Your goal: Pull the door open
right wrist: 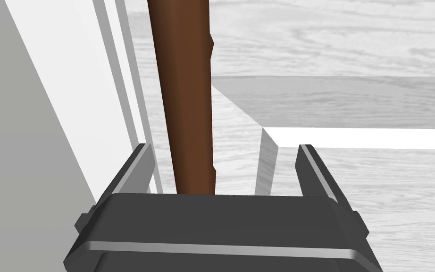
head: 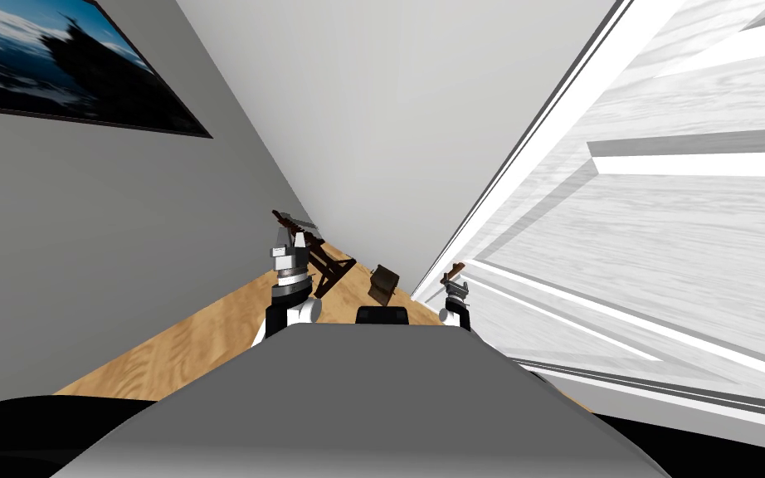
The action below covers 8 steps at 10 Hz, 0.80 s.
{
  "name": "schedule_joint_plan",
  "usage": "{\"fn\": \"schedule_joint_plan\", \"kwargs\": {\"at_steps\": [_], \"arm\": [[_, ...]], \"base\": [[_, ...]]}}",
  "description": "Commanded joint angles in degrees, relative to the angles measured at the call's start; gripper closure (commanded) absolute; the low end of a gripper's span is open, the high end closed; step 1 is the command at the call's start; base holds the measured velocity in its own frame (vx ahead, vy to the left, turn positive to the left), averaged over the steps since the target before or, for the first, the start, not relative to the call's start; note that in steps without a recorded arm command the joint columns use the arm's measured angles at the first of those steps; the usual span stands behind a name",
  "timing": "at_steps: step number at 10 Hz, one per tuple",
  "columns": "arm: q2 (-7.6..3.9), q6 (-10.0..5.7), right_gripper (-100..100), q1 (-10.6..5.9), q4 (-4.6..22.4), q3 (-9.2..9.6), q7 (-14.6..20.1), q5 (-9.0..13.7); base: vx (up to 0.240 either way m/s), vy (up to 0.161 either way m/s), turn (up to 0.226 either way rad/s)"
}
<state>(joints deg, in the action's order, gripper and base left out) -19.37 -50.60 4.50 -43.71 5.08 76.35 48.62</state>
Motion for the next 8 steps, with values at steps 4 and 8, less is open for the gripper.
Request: {"fn": "schedule_joint_plan", "kwargs": {"at_steps": [4, 8], "arm": [[0.00, 0.00, -100, 0.00, 0.01, 0.00, 0.00, 0.00], [0.31, 0.09, -100, -0.43, 0.28, -0.34, -0.36, 0.03]], "base": [[0.000, 0.002, -0.006], [0.000, 0.000, -0.001]]}}
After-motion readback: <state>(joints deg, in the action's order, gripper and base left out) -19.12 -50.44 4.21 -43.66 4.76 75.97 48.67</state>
